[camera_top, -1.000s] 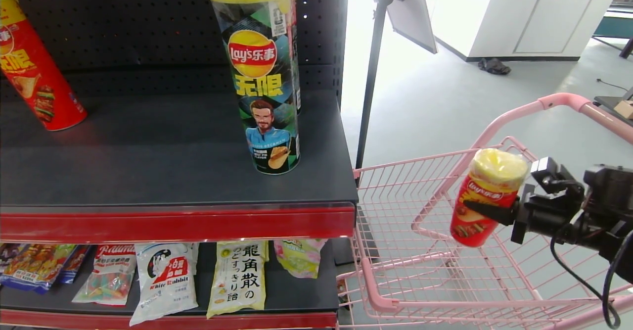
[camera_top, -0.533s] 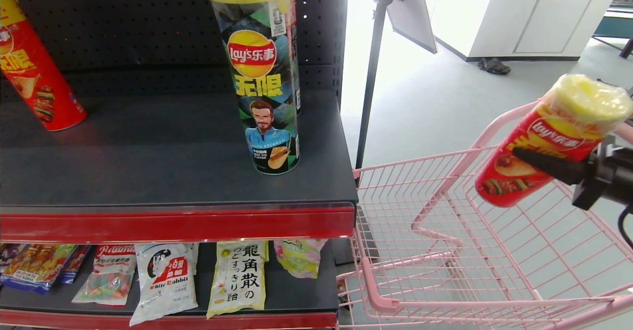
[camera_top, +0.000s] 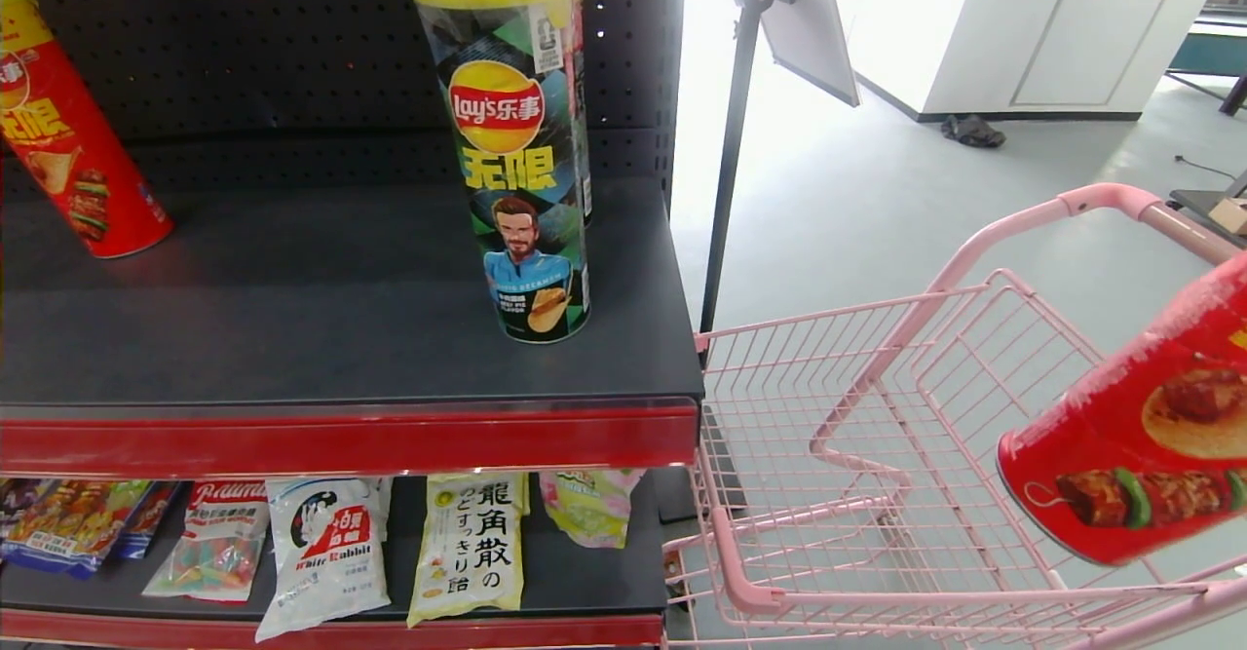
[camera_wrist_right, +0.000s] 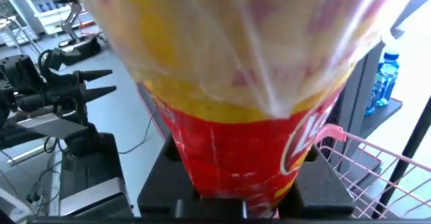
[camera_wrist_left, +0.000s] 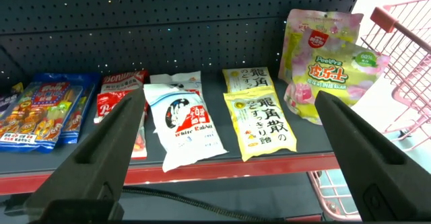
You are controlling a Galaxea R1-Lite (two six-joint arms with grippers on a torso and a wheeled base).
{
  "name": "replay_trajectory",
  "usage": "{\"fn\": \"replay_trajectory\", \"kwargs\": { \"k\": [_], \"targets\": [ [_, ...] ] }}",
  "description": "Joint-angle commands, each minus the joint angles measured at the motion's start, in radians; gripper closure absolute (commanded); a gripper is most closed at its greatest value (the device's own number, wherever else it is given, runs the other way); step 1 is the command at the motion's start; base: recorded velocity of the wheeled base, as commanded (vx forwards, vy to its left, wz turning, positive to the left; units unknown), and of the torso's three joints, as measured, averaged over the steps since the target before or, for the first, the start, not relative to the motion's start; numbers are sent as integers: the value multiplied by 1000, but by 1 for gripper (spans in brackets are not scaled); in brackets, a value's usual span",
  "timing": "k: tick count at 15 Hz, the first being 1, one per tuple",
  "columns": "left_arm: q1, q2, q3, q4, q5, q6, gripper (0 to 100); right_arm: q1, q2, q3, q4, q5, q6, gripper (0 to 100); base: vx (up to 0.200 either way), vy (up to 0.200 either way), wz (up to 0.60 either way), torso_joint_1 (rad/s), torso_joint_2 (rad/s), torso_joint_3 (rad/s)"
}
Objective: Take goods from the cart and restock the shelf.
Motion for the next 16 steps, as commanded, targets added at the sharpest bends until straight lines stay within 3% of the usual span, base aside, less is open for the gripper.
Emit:
{"fn": "replay_trajectory", "kwargs": {
  "k": [1,5,13,16],
  "targets": [
    [-1,0,0,0,0,0,0,31,-32,18,2,2,-19,100,0,0,0,0,0,0],
    [-1,0,0,0,0,0,0,71,-23,38,3,2,-123,100,0,0,0,0,0,0],
    [-1,0,0,0,0,0,0,65,17,74,3,-5,-295,100,0,0,0,0,0,0],
    [-1,0,0,0,0,0,0,85,13,179,6,-125,-295,100,0,0,0,0,0,0]
  ]
}}
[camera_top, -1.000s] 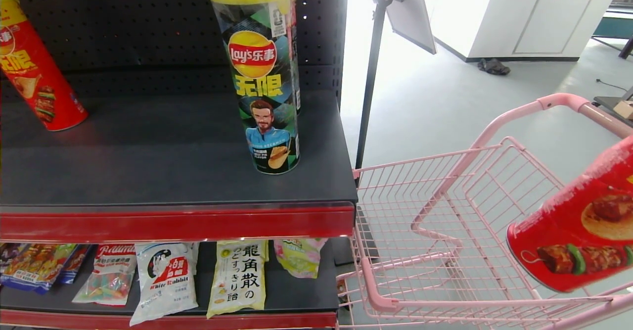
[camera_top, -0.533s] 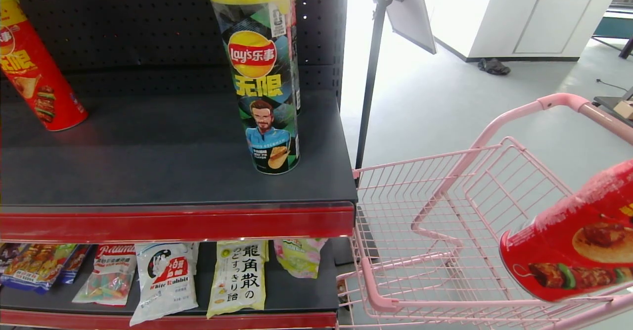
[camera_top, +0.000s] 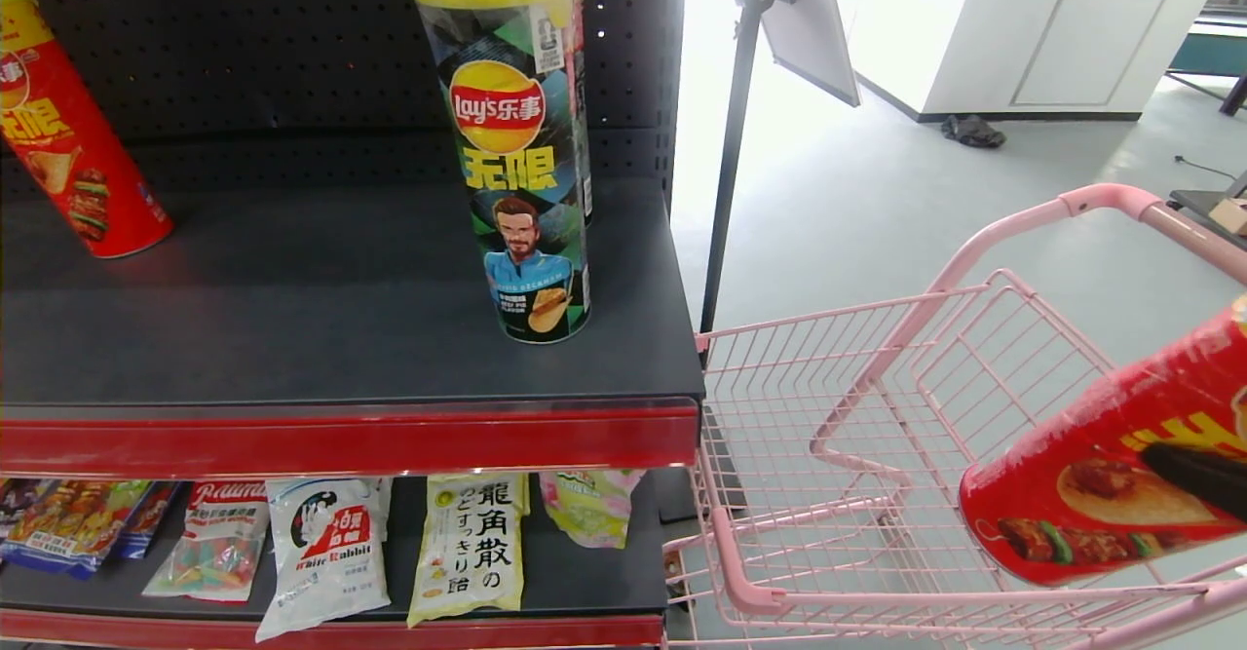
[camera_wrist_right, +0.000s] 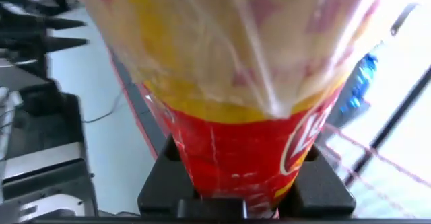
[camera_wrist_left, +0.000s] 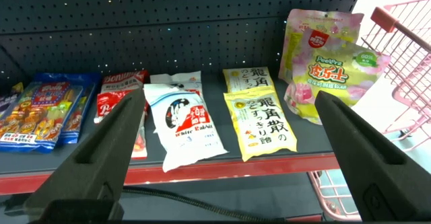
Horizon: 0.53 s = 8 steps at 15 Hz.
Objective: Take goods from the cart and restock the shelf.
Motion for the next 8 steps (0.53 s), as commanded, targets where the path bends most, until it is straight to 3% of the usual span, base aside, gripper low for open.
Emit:
{"fn": "replay_trajectory", "kwargs": {
  "k": [1,5,8],
  "targets": [
    [0,0,0,0,0,0,0,63,16,34,1,-84,15,100,0,0,0,0,0,0],
    [0,0,0,0,0,0,0,69,28,88,6,-101,45,100,0,0,0,10,-36,-19],
    [0,0,0,0,0,0,0,104,36,119,8,-99,41,100,0,0,0,157,-411,-251]
  ]
}}
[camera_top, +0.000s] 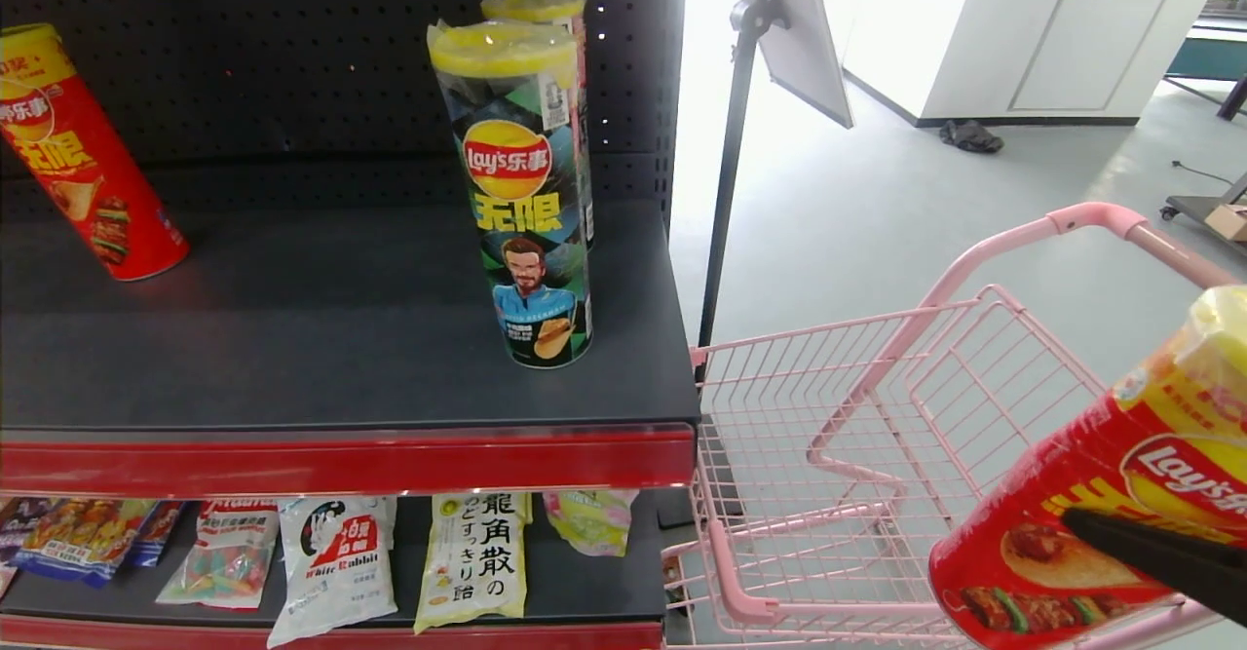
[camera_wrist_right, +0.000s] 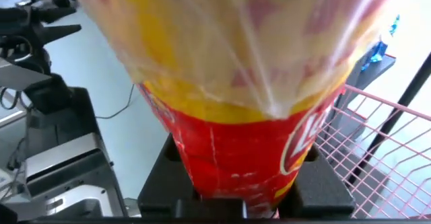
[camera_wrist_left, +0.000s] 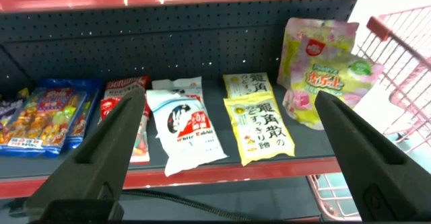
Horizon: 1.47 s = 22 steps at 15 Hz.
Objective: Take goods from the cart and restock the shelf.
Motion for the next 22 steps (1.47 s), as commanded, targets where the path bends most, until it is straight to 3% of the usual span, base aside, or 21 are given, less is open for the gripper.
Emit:
{"fn": "replay_trajectory", "kwargs": {
  "k": [1,5,10,15,22],
  "targets": [
    [0,0,0,1,0,-2,0,15,9,37,0,1,-5,100,0,0,0,212,-525,-325],
    [0,0,0,1,0,0,0,65,28,53,0,2,-9,100,0,0,0,232,-573,-342],
    [0,0,0,1,0,0,0,67,103,51,2,-8,-34,100,0,0,0,207,-484,-278],
    [0,0,0,1,0,0,0,96,218,-47,2,-30,-44,100,0,0,0,169,-369,-205],
    [0,0,0,1,0,0,0,128,183,-52,0,-24,-49,100,0,0,0,156,-346,-182]
  ]
}}
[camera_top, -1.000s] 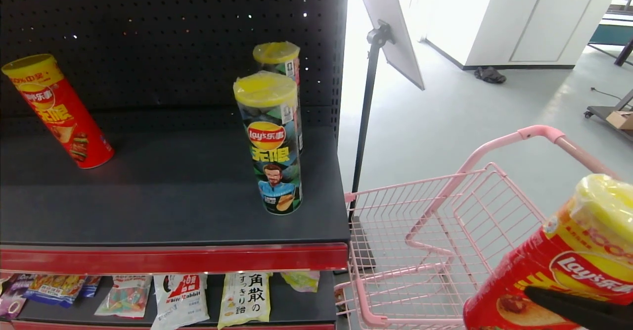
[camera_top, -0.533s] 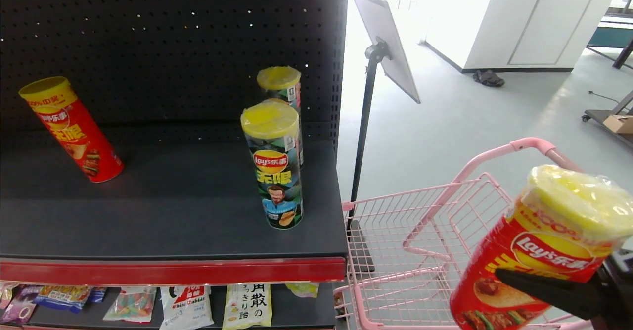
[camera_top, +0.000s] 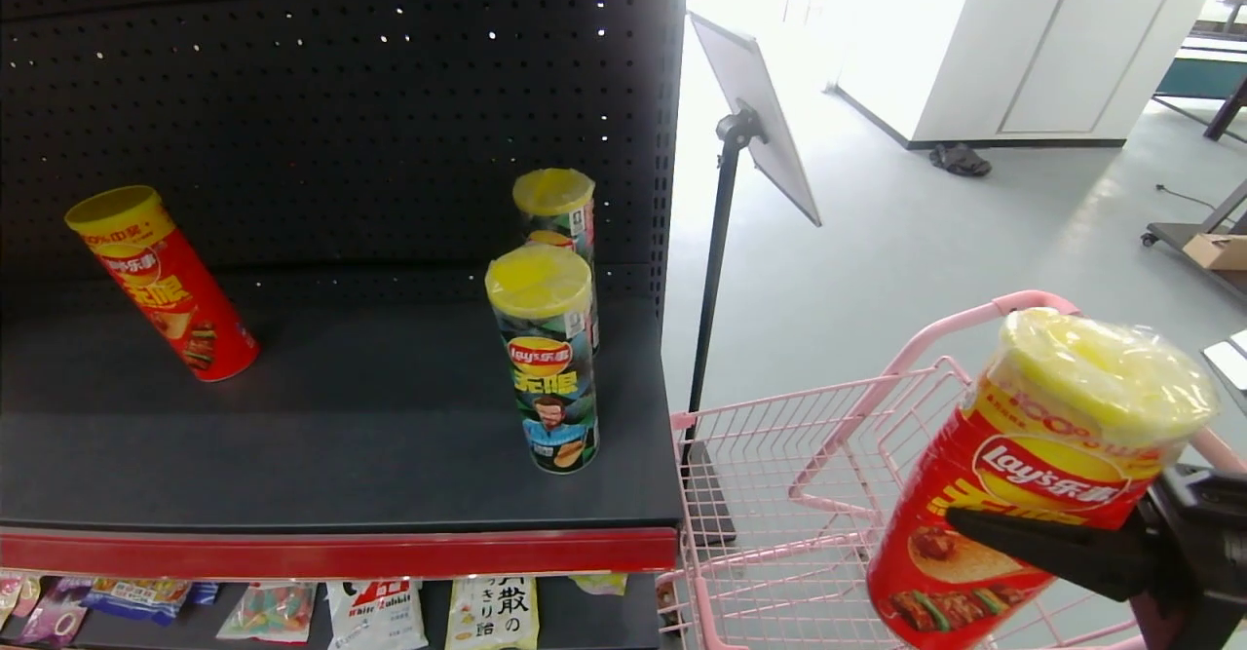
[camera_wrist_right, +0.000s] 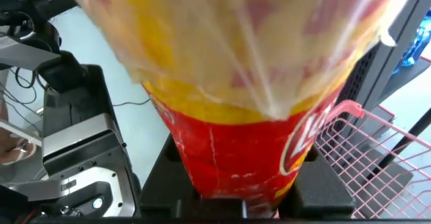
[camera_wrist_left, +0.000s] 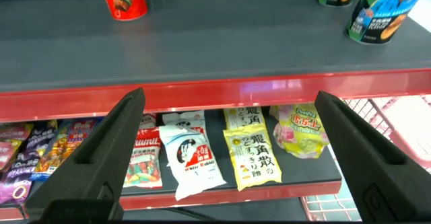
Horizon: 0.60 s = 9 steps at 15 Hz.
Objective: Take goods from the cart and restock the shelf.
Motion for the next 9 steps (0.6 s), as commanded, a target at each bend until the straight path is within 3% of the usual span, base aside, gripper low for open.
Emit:
{"fn": "replay_trajectory", "kwargs": {
  "k": [1,9],
  "targets": [
    [0,0,0,1,0,1,0,31,-38,2,-1,-2,-2,100,0,0,0,36,-76,-36],
    [0,0,0,1,0,1,0,0,-73,36,-1,-45,-59,100,0,0,0,0,0,0]
  ]
}}
